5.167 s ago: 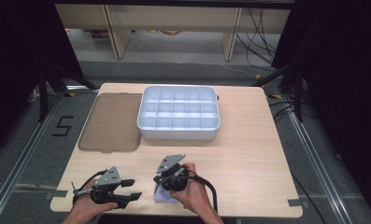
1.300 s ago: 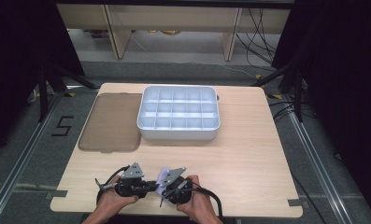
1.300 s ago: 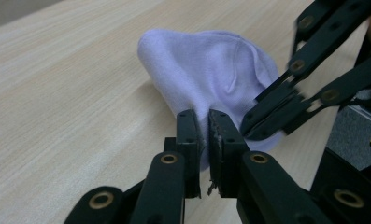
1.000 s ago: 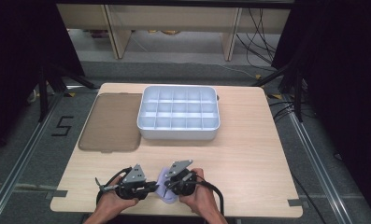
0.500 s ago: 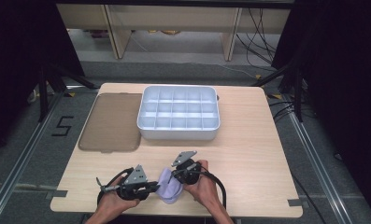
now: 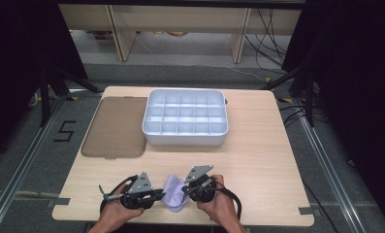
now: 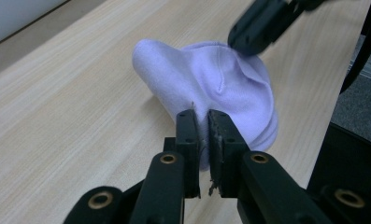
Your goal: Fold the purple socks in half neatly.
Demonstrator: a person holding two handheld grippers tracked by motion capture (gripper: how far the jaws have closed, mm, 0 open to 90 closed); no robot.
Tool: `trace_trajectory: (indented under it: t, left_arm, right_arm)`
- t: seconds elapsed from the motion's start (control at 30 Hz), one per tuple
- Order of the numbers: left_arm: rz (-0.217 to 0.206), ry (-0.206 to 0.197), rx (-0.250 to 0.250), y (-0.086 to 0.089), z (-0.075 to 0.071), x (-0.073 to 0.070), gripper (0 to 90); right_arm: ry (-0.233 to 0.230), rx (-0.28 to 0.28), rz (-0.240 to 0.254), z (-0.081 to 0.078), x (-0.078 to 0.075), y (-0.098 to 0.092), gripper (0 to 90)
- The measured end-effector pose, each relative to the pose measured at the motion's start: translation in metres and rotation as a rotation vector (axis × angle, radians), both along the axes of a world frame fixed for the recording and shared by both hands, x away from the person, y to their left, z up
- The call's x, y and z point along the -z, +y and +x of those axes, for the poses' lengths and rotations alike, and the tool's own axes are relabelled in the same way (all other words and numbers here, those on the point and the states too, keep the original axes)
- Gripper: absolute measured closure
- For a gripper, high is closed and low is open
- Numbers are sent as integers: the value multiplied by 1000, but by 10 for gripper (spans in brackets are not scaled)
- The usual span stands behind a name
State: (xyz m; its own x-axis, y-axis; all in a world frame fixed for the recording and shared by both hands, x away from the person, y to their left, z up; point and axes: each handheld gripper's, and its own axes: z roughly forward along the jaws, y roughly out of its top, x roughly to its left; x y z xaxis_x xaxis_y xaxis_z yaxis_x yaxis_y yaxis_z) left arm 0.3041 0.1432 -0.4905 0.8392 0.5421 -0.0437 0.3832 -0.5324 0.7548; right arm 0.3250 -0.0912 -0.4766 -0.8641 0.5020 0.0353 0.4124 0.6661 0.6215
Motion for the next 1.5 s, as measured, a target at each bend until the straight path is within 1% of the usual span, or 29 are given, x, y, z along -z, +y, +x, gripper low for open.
trace_trajectory:
  t: [0.03, 0.07, 0.1, 0.13, 0.17, 0.23, 0.27, 0.37, 0.43, 0.47, 0.5, 0.7, 0.77, 0.8, 0.87, 0.9, 0.93, 0.97, 1.03, 1.07, 1.1, 1.13, 1.17, 1.2, 1.27, 1.33, 1.4, 1.47, 1.5]
  left_arm:
    - [-4, -1, -5, 0, -1, -1, 824]
    - [2, -16, 11, 0, -1, -2, 824]
    - [-22, -7, 2, -2, -3, -2, 823]
    - [3, -16, 16, -1, -3, -3, 823]
    - [-36, -7, -3, -4, -6, -2, 822]
    - [-8, -26, 21, -3, -6, -5, 822]
    - [-36, -30, 28, -6, -8, -5, 821]
    - [-37, -41, 51, -13, -12, -7, 821]
    - [-50, -19, 60, -18, -14, -6, 821]
    - [-31, -31, 70, -19, -14, -6, 821]
    - [-50, -30, 73, -22, -15, -4, 821]
    - [-35, -15, 88, -29, -15, -2, 818]
    - [-15, -24, 120, -31, -14, 0, 818]
    - [-26, -13, 109, -35, -16, 2, 818]
    - [11, -19, 129, -37, -15, 4, 819]
    - [-14, -6, 122, -41, -15, 6, 818]
    - [2, 2, 127, -42, -14, 7, 818]
    - [11, -12, 140, -43, -13, 8, 819]
    - [16, -9, 137, -43, -12, 10, 820]
    - [-2, 9, 119, -44, -13, 11, 820]
    - [3, 8, 121, -44, -13, 10, 820]
    - [11, -1, 124, -44, -12, 10, 820]
    - [28, -13, 145, -43, -11, 10, 820]
    - [27, -10, 130, -44, -12, 11, 818]
    - [37, -14, 145, -43, -11, 10, 818]
    - [24, -11, 138, -44, -12, 11, 818]
    - [16, -6, 133, -44, -13, 11, 818]
    - [30, -15, 145, -43, -11, 10, 818]
    - [17, -10, 143, -43, -12, 11, 816]
  right_arm:
    - [9, -9, -12, 0, 4, 1, 891]
    - [18, -13, -29, 1, 7, 3, 891]
    - [18, -4, -41, 1, 11, 5, 891]
    - [15, -19, -45, 2, 11, 6, 891]
    - [21, -13, -42, 2, 11, 7, 891]
    - [13, -22, -40, 4, 12, 9, 891]
    - [6, -21, -36, 5, 13, 10, 891]
    - [21, -19, -34, 5, 13, 12, 891]
    - [21, -19, -31, 5, 14, 12, 892]
    - [21, -14, -25, 5, 14, 12, 891]
    - [26, -15, -24, 5, 14, 11, 892]
    - [47, -12, 1, 7, 15, 8, 891]
    - [55, 3, 20, 7, 16, 7, 890]
    - [56, -9, 17, 9, 15, 5, 887]
    - [59, -8, 22, 10, 14, 3, 883]
    - [59, 7, 33, 9, 15, 4, 881]
    - [57, 5, 19, 9, 13, 3, 880]
    - [54, 6, 22, 10, 11, 3, 878]
    - [40, 28, 52, 11, 6, 0, 877]
    - [33, 39, 52, 12, 1, -2, 876]
    - [26, 47, 76, 13, -3, -5, 876]
    - [-2, 42, 102, 15, -7, -7, 877]
    - [5, 46, 119, 14, -13, -8, 876]
    - [-10, 53, 160, 13, -20, -7, 876]
    - [-11, 30, 150, 14, -24, -7, 876]
    - [-13, 15, 168, 15, -25, -1, 876]
    - [10, -7, 163, 16, -23, 6, 877]
    - [25, -16, 159, 17, -19, 13, 877]
    - [35, -27, 147, 18, -17, 16, 877]
